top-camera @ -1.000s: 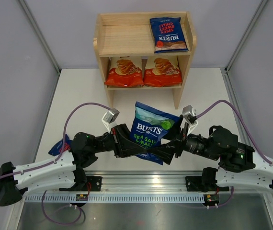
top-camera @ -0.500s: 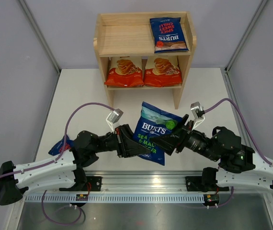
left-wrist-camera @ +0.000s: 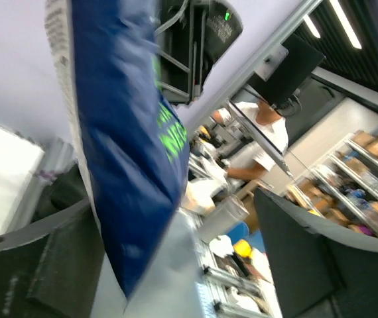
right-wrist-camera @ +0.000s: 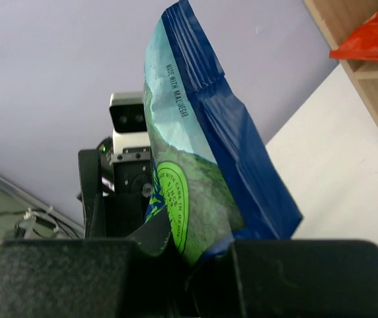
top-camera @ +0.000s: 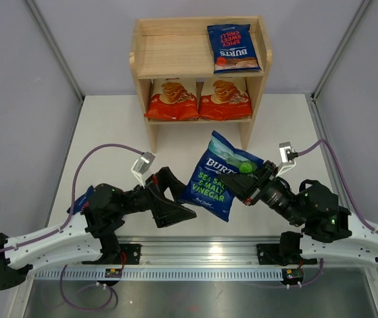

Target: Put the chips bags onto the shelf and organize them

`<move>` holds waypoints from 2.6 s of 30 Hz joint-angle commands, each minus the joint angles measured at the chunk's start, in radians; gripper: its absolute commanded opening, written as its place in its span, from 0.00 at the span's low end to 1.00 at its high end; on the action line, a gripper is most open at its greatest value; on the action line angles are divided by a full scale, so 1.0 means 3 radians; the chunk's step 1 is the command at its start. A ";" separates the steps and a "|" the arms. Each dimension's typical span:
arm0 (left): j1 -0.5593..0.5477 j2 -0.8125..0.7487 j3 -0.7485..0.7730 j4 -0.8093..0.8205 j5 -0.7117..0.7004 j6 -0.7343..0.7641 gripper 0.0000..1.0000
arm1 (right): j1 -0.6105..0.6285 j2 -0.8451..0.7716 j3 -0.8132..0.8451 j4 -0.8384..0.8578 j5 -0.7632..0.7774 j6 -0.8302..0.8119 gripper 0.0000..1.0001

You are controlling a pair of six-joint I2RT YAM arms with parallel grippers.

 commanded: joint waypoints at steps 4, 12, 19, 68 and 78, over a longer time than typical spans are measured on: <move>-0.0159 -0.0181 -0.0123 0.0055 -0.0991 0.0383 0.92 | -0.0009 0.0071 -0.0194 0.1018 0.0596 0.0049 0.14; -0.0691 -0.0074 -0.0215 0.0526 -0.1967 0.0765 0.80 | -0.0009 0.0419 -0.0148 0.1331 0.0688 0.0115 0.13; -0.0835 -0.0207 -0.0440 0.0956 -0.2352 0.0858 0.73 | -0.0009 0.0363 -0.0327 0.1458 0.0765 0.0350 0.13; -0.0830 0.0252 0.1357 -0.0455 -0.4738 0.1205 0.00 | -0.0009 -0.0378 0.0609 -0.1650 0.1752 0.0534 0.99; 0.0273 0.1387 0.2918 -0.1718 -0.4316 0.0532 0.00 | -0.0009 -0.0792 0.0430 -0.1900 0.1767 0.0606 0.99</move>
